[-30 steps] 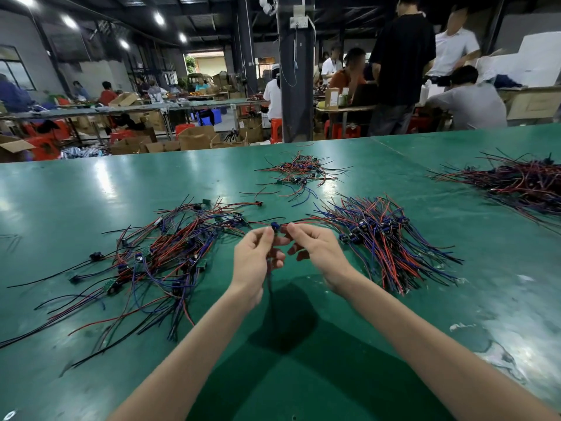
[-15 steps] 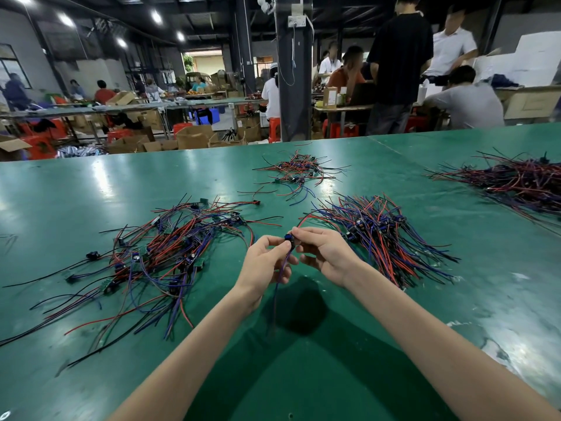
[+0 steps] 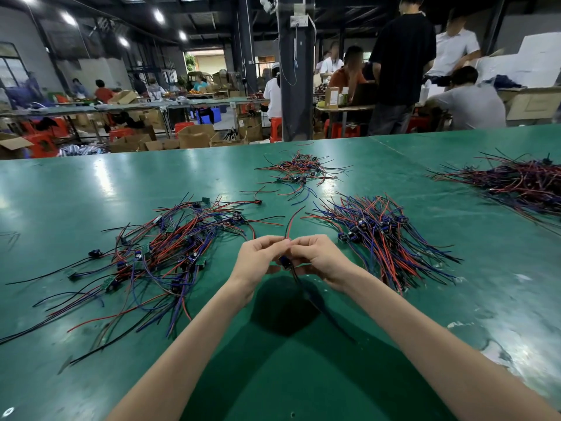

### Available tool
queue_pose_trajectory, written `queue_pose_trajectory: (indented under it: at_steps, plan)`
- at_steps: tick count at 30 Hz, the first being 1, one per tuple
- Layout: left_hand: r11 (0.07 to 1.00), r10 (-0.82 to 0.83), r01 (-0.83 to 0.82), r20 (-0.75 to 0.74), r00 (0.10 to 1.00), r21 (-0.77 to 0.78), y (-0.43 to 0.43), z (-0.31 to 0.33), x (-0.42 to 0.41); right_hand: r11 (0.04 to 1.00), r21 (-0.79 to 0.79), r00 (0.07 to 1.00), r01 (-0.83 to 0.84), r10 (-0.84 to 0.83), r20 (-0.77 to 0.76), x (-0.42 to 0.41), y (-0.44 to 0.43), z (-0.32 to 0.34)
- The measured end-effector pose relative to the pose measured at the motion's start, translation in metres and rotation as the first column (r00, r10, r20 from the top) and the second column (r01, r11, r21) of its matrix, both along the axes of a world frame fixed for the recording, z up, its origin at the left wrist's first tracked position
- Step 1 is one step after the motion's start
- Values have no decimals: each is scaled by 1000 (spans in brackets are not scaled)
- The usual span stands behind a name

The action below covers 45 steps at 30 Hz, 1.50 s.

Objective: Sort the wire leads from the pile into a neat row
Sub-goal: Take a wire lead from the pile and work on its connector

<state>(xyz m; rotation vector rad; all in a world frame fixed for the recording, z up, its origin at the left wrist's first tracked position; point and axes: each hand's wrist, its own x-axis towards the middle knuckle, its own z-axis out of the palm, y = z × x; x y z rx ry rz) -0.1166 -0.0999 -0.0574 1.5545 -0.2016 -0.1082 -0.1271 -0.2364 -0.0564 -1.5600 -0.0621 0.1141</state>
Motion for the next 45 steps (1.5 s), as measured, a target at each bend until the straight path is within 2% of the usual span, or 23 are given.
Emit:
queue_pose_trajectory:
  at_steps: [8,12,18,26,32,35,36,37,41,45]
  plan:
    - [991,50,-49,1,999,-125,5,-8,5,997,-68,998,32,-29,51,-4,8,-3]
    - [975,110,-91,82,991,-204,1,-12,6,995,25,995,94,-95,42,-4,14,-2]
    - [903,314,-283,47,948,-323,13,-5,20,987,17,987,162,-162,-5,-5,22,-7]
    - [792,533,-496,9,846,-356,43,-1,43,993,-48,994,108,-109,-26,-9,24,-9]
    - [782,620,-602,295,727,-159,47,-5,45,998,-61,998,15,-18,-58,-11,26,-5]
    - [720,557,-694,594,580,4,49,-5,40,999,-49,997,-20,16,-78,-13,24,-2]
    - [706,550,-708,622,557,10,50,-4,40,999,-40,996,-26,23,-83,-13,23,-2]
    - [708,564,-706,602,565,0,50,-3,40,999,-34,996,-32,29,-87,-14,22,-1]
    - [768,622,-633,354,698,-101,54,-4,47,998,-32,995,-58,55,-88,-15,21,0]
    - [802,597,-564,243,765,-194,54,-5,49,999,-8,995,-49,48,-87,-16,22,-1]
